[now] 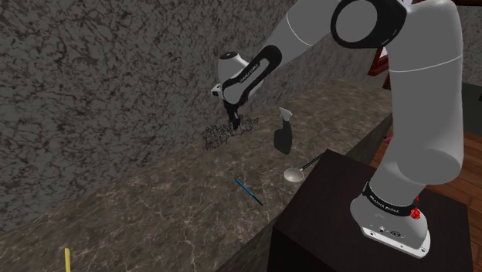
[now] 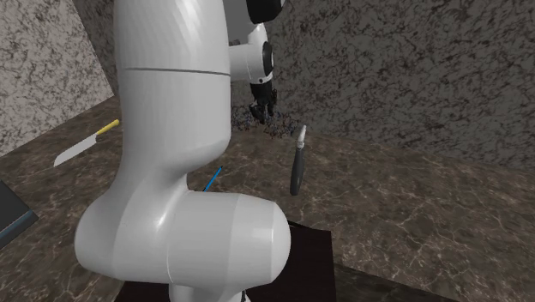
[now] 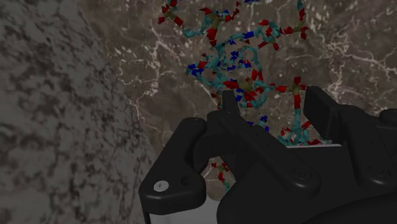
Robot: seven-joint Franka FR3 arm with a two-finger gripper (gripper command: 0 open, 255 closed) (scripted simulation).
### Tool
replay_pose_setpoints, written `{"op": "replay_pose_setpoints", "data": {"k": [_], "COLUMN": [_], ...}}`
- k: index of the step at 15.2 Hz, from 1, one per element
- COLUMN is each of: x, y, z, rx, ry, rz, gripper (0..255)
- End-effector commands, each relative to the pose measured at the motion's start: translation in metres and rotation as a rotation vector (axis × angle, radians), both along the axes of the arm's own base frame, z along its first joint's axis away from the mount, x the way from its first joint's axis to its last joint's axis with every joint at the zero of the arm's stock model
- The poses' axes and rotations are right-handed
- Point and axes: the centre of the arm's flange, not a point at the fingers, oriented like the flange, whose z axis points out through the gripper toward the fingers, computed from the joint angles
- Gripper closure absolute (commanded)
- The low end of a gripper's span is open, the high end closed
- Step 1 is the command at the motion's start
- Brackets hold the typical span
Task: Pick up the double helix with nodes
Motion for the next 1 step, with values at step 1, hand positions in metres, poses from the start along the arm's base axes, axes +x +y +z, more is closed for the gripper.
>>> {"op": "replay_pose_setpoints", "data": {"k": [1], "x": [0.0005], "y": [-0.0002], "z": [0.0036], "rx": [0.000], "ry": [-0.002], "rz": [0.000], "gripper": [255]}}
